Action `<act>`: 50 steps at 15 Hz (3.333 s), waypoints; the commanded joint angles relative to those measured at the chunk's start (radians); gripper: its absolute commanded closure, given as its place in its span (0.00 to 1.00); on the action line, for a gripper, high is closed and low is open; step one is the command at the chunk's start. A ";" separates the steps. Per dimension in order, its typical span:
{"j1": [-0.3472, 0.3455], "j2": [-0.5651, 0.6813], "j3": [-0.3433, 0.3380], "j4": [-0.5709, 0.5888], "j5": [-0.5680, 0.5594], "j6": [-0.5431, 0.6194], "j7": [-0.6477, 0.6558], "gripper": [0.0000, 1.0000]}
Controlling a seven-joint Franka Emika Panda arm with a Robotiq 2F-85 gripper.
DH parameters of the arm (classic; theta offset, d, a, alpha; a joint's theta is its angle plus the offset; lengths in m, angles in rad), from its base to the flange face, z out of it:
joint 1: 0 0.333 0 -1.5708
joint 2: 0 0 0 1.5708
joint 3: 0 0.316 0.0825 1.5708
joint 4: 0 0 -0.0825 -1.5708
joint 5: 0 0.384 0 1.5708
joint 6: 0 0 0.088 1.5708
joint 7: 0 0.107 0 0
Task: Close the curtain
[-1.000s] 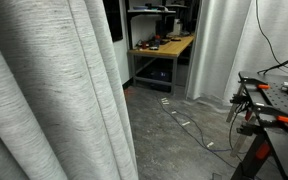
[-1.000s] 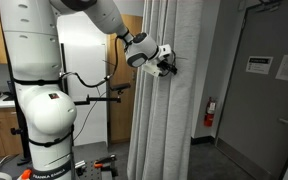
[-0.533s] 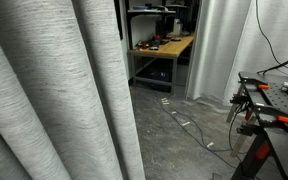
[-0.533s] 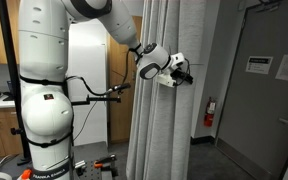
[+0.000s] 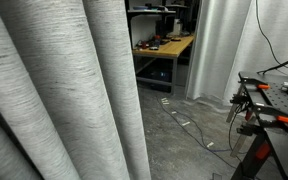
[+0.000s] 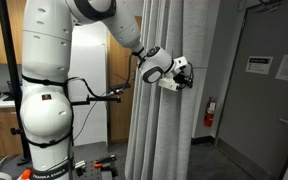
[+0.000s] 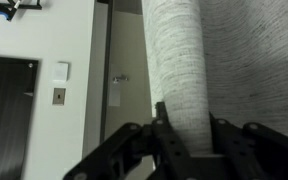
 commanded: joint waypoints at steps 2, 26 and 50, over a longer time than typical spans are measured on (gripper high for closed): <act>-0.025 0.048 -0.007 0.038 -0.010 -0.019 0.013 1.00; 0.145 0.513 -0.657 0.561 0.224 -0.078 -0.146 1.00; 0.067 1.489 -1.774 0.969 0.271 -0.782 0.765 1.00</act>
